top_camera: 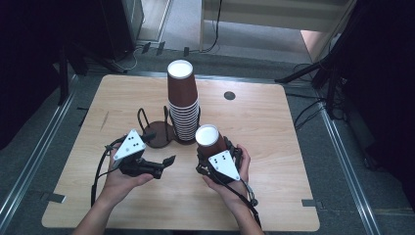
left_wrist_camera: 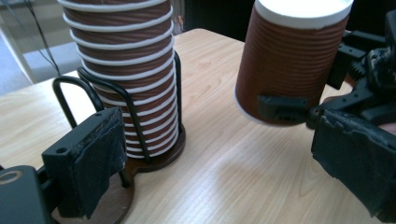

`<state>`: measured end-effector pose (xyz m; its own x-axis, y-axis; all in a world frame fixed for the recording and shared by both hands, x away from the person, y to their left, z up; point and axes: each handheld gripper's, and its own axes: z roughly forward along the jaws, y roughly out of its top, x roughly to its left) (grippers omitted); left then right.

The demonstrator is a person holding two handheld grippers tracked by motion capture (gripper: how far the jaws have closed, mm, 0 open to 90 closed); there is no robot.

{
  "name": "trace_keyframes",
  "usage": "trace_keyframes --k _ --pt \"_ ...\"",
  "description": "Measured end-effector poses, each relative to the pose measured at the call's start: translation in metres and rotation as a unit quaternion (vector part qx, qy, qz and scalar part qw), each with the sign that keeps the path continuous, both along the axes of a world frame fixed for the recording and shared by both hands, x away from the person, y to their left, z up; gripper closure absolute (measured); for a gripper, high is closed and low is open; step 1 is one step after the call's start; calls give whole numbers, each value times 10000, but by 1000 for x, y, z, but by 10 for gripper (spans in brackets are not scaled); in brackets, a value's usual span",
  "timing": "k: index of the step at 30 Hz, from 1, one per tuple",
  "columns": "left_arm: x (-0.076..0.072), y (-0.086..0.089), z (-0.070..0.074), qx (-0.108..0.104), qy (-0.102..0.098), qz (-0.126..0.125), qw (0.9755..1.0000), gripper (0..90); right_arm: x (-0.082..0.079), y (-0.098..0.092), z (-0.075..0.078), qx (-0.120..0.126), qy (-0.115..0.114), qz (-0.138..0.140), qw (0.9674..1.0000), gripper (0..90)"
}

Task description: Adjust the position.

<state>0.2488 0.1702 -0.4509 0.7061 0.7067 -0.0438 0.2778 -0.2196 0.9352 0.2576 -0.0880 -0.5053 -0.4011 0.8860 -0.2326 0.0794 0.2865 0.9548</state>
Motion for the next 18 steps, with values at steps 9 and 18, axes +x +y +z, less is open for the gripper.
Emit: trace_keyframes --k 9,18 --pt "-4 -9 3 81 74 -258 9996 50 -8 13 -5 -269 -89 228 9993 131" --pt "-3 -9 0 140 231 -364 9990 4 -13 23 -8 -458 -251 470 9975 133"
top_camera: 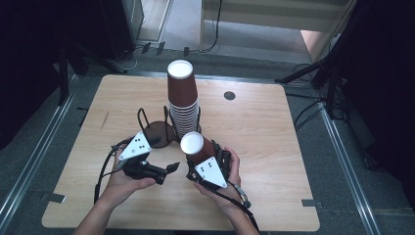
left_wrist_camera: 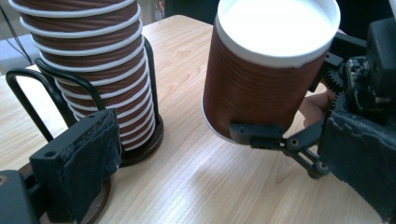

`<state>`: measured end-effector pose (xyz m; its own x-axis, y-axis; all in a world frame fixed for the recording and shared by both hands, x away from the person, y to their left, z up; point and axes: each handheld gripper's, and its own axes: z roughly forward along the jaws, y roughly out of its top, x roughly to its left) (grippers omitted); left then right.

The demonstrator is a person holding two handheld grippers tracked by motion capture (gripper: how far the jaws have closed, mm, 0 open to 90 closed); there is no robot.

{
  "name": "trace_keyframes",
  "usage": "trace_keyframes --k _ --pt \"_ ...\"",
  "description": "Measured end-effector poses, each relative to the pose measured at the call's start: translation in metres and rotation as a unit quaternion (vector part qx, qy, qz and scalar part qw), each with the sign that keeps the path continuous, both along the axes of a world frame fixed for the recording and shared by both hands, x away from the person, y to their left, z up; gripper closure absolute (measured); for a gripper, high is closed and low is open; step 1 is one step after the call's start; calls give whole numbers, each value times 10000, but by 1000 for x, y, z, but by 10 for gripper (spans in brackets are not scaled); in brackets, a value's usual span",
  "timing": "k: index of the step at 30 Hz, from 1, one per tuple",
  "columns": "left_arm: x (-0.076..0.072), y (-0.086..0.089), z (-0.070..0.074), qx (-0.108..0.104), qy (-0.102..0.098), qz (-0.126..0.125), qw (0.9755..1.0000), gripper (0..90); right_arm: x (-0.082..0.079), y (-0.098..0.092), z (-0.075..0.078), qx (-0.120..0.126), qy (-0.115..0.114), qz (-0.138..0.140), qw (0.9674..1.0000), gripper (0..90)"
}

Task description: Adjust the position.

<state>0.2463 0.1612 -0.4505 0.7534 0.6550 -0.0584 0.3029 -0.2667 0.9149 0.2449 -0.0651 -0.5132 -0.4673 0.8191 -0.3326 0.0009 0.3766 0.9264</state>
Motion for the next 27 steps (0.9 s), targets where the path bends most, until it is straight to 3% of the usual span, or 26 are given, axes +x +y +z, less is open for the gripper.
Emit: trace_keyframes --k 12,27 --pt "2 -10 -5 156 85 -167 9997 7 -6 8 -6 -376 -175 396 9984 133" --pt "-2 -21 -6 411 212 -542 9975 57 -13 17 -14 -915 -425 682 9926 133"
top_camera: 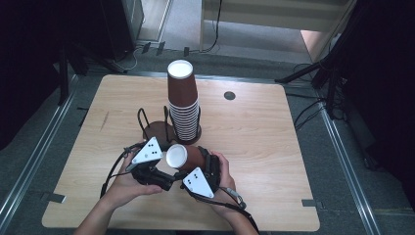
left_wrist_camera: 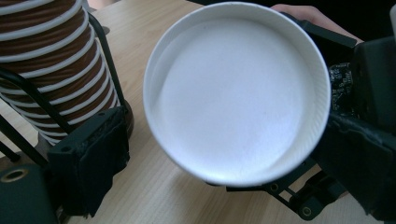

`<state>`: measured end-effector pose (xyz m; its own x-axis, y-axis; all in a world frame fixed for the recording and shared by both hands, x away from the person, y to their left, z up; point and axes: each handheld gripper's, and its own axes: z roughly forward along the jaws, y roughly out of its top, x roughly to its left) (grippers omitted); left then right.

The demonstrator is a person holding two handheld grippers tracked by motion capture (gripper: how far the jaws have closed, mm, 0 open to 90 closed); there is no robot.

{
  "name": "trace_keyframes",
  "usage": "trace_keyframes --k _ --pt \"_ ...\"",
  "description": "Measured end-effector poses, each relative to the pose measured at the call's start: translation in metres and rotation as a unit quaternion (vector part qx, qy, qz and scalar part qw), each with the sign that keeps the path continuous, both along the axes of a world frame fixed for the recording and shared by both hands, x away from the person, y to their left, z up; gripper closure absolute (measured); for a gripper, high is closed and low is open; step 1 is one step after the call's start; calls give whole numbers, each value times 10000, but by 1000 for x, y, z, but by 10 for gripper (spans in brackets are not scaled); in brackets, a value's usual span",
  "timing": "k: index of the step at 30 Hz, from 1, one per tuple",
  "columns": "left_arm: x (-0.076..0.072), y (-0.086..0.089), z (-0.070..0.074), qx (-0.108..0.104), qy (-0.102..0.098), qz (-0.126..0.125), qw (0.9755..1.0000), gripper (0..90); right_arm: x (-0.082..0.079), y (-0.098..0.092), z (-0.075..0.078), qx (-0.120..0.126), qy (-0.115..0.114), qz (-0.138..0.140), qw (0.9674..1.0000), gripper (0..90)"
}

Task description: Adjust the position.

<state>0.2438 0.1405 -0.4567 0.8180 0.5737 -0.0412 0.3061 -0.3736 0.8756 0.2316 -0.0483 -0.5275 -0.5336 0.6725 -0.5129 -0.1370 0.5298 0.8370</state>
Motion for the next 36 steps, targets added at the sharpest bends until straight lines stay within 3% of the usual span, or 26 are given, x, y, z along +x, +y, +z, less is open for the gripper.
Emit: trace_keyframes --k 12,18,24,26,29,31,36 --pt "-1 -3 -3 227 99 -287 9993 82 -5 4 -5 -280 -135 325 9990 131" --pt "-1 -3 -4 338 108 -276 9990 166 -6 5 -8 -362 -79 470 9982 128" --pt "0 -1 -5 328 154 -350 9987 202 -6 5 -9 -262 169 513 9982 110" --pt "1 0 -6 234 194 -365 9989 208 -5 3 -8 -229 250 548 9979 105" --pt "2 1 -7 115 259 -399 9988 212 -5 1 -7 -186 278 575 9978 91" --pt "3 2 -7 159 253 -401 9987 214 -6 1 -7 -142 280 580 9978 65" --pt "4 3 -10 28 213 -271 9994 217 -8 -2 -3 -21 326 708 9970 0"
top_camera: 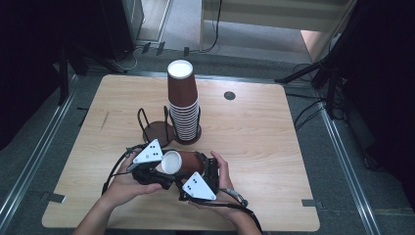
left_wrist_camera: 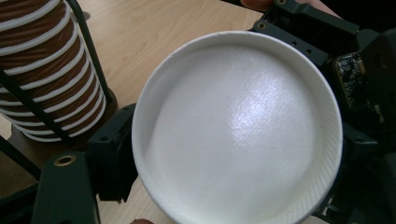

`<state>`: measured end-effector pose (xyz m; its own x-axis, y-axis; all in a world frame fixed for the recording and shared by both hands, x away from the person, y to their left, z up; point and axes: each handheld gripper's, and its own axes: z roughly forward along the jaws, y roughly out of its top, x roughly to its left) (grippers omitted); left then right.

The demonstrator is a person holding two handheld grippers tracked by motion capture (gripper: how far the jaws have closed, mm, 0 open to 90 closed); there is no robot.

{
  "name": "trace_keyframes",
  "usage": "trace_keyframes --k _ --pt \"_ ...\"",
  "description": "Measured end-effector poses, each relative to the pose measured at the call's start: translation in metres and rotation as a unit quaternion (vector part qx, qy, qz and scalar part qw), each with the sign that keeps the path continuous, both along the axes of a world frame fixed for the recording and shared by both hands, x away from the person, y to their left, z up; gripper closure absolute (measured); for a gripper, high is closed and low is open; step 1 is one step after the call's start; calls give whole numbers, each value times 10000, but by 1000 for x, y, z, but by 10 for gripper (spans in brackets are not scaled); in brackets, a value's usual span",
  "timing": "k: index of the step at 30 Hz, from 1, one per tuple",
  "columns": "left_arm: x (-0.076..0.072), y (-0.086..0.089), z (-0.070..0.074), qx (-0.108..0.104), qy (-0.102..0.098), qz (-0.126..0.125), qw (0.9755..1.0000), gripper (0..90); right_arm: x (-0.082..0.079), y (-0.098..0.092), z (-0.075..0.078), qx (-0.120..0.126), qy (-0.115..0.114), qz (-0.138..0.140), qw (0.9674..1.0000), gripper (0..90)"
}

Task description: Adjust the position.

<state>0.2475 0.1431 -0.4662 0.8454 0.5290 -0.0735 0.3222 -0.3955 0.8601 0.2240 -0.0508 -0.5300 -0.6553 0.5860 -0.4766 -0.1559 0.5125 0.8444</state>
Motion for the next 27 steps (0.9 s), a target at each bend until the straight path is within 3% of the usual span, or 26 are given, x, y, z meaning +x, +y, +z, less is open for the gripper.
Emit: trace_keyframes --k 5,10,19,27 --pt "0 -1 -2 -36 -103 20 9999 218 0 -3 5 97 -50 2 9999 0" --pt "-1 -3 -5 -132 -414 119 9990 218 0 -6 10 163 -74 -50 9998 0" --pt "1 9 -9 -597 -405 502 9961 218 0 -13 15 333 14 -107 9994 0" --pt "-1 14 -10 -851 -439 751 9926 218 -5 -21 19 483 83 -185 9986 0"
